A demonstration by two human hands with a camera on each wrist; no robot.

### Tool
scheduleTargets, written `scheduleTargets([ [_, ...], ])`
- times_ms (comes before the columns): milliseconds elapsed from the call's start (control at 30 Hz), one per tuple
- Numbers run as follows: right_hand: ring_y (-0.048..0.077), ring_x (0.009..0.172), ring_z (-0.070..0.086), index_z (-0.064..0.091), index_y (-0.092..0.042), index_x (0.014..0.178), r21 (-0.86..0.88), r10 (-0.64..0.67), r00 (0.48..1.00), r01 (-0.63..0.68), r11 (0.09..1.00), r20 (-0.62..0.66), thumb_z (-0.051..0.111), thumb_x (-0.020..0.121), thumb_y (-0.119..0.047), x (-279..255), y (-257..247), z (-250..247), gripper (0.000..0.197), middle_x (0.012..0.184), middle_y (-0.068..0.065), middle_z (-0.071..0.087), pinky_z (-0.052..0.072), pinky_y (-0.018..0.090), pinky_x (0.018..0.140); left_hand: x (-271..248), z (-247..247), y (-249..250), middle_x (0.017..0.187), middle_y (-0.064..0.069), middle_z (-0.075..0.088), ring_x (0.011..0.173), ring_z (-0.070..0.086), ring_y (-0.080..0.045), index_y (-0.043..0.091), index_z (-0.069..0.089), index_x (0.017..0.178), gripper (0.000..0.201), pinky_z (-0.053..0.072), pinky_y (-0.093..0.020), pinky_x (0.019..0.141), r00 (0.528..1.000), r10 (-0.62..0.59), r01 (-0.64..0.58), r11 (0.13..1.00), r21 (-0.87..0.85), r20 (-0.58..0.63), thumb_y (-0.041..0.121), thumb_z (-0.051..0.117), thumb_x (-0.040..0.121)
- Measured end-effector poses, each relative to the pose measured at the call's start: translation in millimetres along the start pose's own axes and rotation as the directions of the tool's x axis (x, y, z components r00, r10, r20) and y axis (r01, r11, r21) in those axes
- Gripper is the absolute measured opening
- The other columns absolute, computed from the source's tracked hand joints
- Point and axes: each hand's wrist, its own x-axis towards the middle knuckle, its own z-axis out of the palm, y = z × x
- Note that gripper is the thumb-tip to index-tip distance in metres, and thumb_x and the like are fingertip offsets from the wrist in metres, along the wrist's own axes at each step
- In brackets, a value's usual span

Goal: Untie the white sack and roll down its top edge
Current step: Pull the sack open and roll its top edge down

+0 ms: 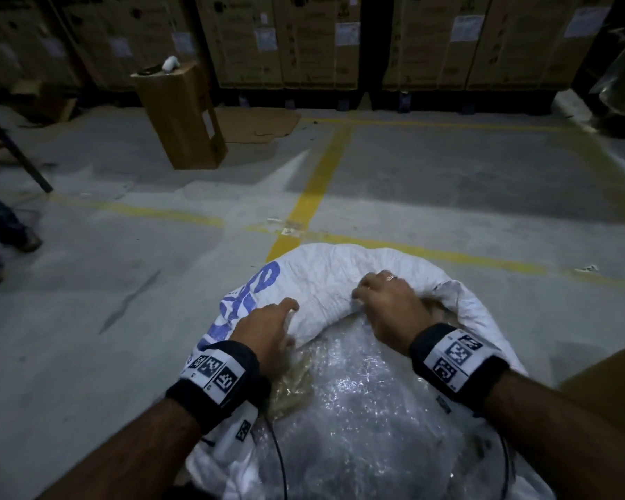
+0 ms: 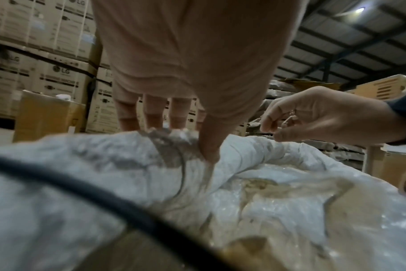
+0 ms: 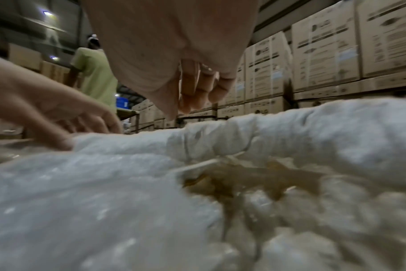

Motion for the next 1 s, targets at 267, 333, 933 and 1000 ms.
scheduleTargets([
  [267, 0.022, 0.082, 0.062, 0.068, -0.022, 0.084, 0.017, -0.097, 0.990, 0.096, 0.995, 0.097, 0.076, 0.070, -0.015, 17.4, -17.2, 24.5, 0.018, 0.094, -0.002, 0.067, 0.048, 0.035, 0.068, 16.7, -3.6, -25.6, 0.065, -0.003, 0.049, 0.069, 0.047, -0.022, 0.014, 0.044, 0.061, 0.034, 0.034, -0.029, 0.064, 0.996, -0.072, 0.082, 0.953, -0.292, 0.047, 0.017, 0.047, 0.095],
  [333, 0.021, 0.081, 0.063, 0.066, -0.021, 0.086, -0.030, -0.108, 0.987, 0.112, 0.993, 0.120, 0.077, 0.067, -0.014, 21.0, -19.2, 27.6, 0.024, 0.095, -0.002, 0.067, 0.048, 0.034, 0.067, 23.0, -7.3, -33.1, 0.059, 0.000, 0.036, 0.059, 0.037, -0.016, 0.016, 0.032, 0.056, 0.042, 0.029, -0.029, 0.059, 0.991, -0.078, 0.113, 0.925, -0.363, 0.110, 0.015, 0.043, 0.096],
  [933, 0.029, 0.093, 0.060, 0.066, -0.015, 0.099, 0.137, -0.006, 0.939, -0.044, 0.990, 0.343, 0.056, 0.086, -0.018, 55.3, -11.5, 48.9, 0.017, 0.097, 0.006, 0.070, 0.044, 0.034, 0.079, 7.2, 11.5, -19.8, 0.099, 0.000, 0.059, 0.097, 0.056, -0.021, 0.019, 0.062, 0.100, 0.031, 0.047, -0.039, 0.084, 0.976, 0.010, -0.008, 1.000, 0.014, -0.219, 0.044, 0.046, 0.092],
  [1000, 0.029, 0.090, 0.061, 0.065, -0.015, 0.095, 0.216, 0.022, 0.947, -0.095, 0.972, 0.320, 0.052, 0.088, -0.023, 57.9, -12.2, 43.9, 0.017, 0.093, 0.008, 0.071, 0.044, 0.034, 0.075, 2.2, 12.9, -20.0, 0.105, 0.001, 0.059, 0.102, 0.054, -0.021, 0.021, 0.060, 0.106, 0.038, 0.046, -0.039, 0.087, 0.973, -0.012, 0.025, 0.998, 0.053, -0.231, 0.052, 0.048, 0.089],
])
